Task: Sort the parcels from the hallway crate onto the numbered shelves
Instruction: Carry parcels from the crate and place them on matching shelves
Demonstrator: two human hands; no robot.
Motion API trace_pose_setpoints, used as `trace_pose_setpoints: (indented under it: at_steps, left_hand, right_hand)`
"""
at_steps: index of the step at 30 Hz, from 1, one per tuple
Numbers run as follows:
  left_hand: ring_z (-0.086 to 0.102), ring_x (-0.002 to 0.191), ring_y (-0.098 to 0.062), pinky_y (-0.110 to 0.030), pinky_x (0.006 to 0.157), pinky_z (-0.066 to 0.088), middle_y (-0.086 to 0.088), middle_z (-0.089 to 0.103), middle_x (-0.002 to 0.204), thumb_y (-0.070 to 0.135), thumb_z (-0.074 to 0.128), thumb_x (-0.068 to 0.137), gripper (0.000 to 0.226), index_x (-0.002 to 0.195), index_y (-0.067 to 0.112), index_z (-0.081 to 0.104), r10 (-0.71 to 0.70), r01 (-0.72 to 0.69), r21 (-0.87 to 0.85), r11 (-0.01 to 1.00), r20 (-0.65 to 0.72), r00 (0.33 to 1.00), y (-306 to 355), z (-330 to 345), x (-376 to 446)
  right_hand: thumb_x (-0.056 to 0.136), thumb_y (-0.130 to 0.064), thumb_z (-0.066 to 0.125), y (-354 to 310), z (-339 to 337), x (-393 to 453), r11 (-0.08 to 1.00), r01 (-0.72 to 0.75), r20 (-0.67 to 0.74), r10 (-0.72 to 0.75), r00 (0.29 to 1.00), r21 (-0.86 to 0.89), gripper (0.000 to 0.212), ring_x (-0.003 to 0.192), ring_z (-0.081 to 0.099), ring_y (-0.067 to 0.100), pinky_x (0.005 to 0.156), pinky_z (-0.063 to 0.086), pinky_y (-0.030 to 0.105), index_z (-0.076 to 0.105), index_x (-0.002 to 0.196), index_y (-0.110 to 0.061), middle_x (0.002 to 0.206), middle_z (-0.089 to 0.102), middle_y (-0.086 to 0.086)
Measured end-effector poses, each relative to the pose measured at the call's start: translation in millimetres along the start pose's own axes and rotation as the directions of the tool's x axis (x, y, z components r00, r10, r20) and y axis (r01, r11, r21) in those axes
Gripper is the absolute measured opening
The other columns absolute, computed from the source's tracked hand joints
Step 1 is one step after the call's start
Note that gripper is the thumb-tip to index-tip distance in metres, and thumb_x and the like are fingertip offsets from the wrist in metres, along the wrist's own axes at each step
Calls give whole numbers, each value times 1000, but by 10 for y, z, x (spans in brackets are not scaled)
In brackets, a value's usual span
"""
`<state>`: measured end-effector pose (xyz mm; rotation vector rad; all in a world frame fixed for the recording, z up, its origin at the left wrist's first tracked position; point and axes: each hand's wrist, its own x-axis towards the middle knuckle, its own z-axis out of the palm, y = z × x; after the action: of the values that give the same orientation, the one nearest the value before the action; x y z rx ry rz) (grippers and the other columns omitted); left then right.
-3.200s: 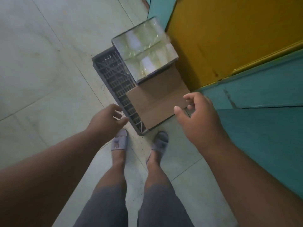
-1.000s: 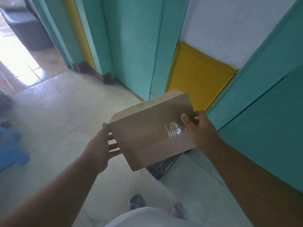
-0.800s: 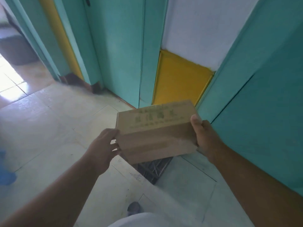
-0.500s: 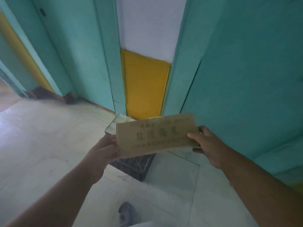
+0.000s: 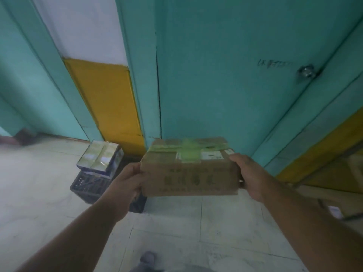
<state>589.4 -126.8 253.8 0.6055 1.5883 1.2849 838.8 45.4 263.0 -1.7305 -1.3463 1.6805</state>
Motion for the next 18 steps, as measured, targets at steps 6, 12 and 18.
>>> trace_pose_setpoints:
  at_steps: [6, 12, 18]
  left_hand:
    - [64, 103, -31, -52, 89, 54, -13, 66, 111, 30, 48, 104, 26, 122, 13, 56, -104, 91, -161, 983, -72, 992, 72, 183, 107]
    - [64, 90, -24, -44, 81, 54, 5, 77, 76, -10, 48, 96, 30, 100, 15, 64, -143, 150, -117, 982, 71, 987, 106, 63, 148]
    - [61, 110, -35, -55, 94, 53, -11, 67, 118, -16, 54, 88, 50, 125, 17, 61, -189, 196, -38, 980, 144, 971, 80, -347, 267]
  right_hand:
    - [88, -28, 68, 169, -151, -244, 999, 51, 26, -51, 998, 11, 27, 103, 64, 28, 101, 49, 52, 58, 110, -17, 111, 67, 13]
    - [79, -21, 79, 171, -125, -426, 983, 172, 34, -170, 985, -68, 44, 105, 68, 22, 97, 52, 51, 57, 117, -27, 113, 71, 1]
    - [84, -23, 75, 11, 190, -479, 960, 252, -15, -255, 967, -118, 35, 102, 68, 19, 96, 54, 49, 57, 115, -27, 111, 70, -1]
